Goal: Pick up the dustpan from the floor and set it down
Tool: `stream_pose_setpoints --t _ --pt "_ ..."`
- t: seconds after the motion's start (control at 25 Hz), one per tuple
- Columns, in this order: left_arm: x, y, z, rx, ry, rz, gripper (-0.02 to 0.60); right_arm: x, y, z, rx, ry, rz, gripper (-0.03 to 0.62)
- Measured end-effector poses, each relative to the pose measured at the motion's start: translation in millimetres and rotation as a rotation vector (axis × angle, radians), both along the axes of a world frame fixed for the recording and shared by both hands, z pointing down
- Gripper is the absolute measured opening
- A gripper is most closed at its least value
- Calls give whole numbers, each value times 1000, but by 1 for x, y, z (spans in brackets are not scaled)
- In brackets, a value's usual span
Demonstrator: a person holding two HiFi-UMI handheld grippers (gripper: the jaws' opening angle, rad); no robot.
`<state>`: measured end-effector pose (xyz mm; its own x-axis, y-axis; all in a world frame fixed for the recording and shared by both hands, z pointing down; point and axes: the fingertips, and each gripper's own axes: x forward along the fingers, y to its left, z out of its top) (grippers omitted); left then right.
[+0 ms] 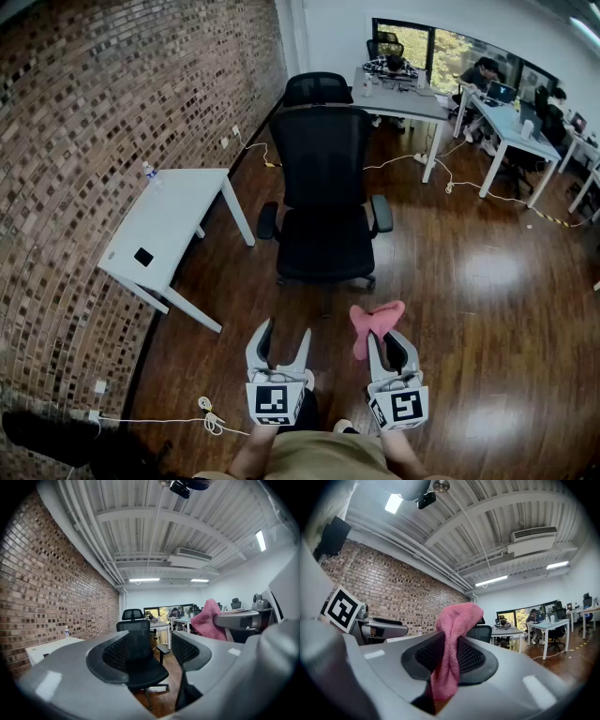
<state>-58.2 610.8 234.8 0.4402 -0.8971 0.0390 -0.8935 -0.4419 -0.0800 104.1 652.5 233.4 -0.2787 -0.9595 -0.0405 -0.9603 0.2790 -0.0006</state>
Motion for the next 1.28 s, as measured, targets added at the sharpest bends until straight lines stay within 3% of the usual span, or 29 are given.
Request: stream_pose_setpoints --t 0.4,0.6,0.84,1.28 --pt "-18 -122 -22 22 71 40 256 -29 -112 -26 18 50 -3 69" --pt "-31 -170 -32 54 51 62 256 -31 -164 -30 13 48 44 71" --pt "-67 -227 -31 60 56 53 253 -65 -231 -29 28 21 23 72" --pt "-53 -342 28 -39 36 70 255 -44 -336 25 -82 -36 36 74"
